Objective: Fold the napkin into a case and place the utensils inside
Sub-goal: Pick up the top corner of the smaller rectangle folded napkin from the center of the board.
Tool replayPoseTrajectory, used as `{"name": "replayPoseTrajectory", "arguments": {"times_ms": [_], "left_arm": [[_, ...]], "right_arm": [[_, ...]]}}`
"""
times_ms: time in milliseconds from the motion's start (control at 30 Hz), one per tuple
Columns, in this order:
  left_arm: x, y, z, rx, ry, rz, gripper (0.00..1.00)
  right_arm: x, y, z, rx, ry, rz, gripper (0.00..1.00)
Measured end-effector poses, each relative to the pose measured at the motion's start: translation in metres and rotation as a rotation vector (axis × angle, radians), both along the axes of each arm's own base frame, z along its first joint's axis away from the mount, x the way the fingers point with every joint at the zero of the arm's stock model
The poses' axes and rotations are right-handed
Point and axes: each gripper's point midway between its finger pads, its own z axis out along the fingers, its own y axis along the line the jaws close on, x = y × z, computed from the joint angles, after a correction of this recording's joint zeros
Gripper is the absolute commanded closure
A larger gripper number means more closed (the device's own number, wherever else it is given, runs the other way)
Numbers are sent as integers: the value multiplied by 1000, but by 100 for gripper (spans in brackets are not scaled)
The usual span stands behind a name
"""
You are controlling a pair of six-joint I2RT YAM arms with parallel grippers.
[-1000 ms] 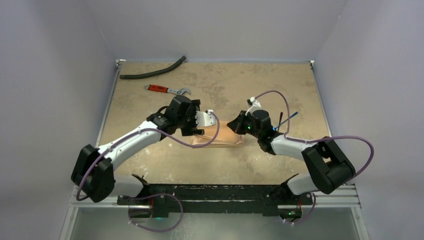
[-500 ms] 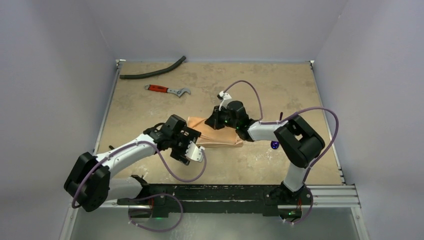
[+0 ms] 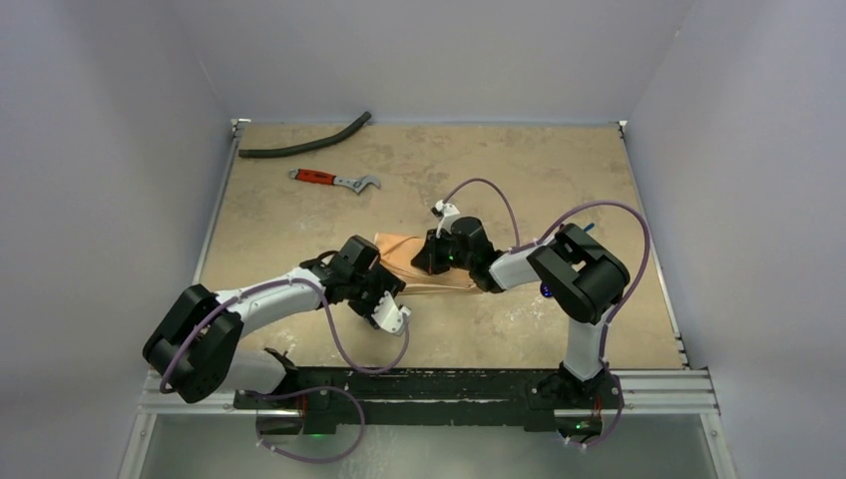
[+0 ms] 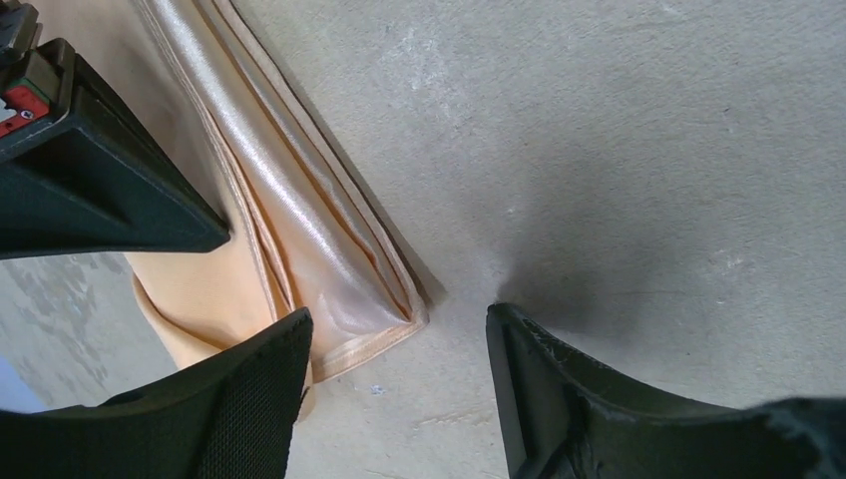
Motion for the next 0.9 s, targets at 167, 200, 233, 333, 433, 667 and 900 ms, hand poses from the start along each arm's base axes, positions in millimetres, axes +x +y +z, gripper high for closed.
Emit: {"name": "replayPoseTrajectory", "arguments": {"times_ms": [167,200,233,333,433,667,900], "left_arm": [[5,-4,-2,-12,-53,-30,51],[7,-5,-2,-15,-66,-34,55],[8,-5,-3,-13,-77,-35,56],[15,-6,-5,-13,-108,-33,56],[20,-7,-5,-18,-136,-29,56],[23,-5,-4,-24,-156,5,62],[22,-2,7,-50,-161,53,71]], "right_arm": [[-2,-1,0,15,-8,-2,100],[-2,-1,-1,18,-9,-3,100],[-3,-1,-1,21,-11,-3,100],[-4,-2,-1,29,-13,-4,100],[-4,-1,-2,39,-16,-4,100],[-4,-1,-2,56,-26,-7,100],[-5,-2,-2,63,-26,-9,100]]}}
